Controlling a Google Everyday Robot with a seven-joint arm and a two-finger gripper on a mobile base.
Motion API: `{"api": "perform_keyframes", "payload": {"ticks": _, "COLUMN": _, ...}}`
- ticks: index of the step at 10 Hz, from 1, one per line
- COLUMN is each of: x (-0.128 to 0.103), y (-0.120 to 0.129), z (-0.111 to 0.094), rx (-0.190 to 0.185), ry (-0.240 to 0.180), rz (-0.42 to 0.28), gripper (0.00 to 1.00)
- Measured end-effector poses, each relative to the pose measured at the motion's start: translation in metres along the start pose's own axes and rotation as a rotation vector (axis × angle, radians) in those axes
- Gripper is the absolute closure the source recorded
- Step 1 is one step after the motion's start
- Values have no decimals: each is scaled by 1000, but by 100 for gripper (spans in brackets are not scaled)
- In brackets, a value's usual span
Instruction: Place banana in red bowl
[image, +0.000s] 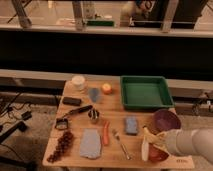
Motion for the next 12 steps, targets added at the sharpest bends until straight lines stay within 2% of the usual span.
{"api": "perform_keyframes", "payload": {"ticks": 7, "x": 1, "y": 0, "z": -1, "rx": -15, "ry": 7, "rz": 3, "gripper": 99}}
{"api": "perform_keyframes", "payload": {"ticks": 8, "x": 1, "y": 0, "z": -1, "rx": -15, "ry": 7, "rz": 3, "gripper": 93}}
{"api": "perform_keyframes", "payload": {"ticks": 12, "x": -1, "y": 0, "z": 0, "rx": -17, "ry": 6, "rz": 0, "gripper": 53}}
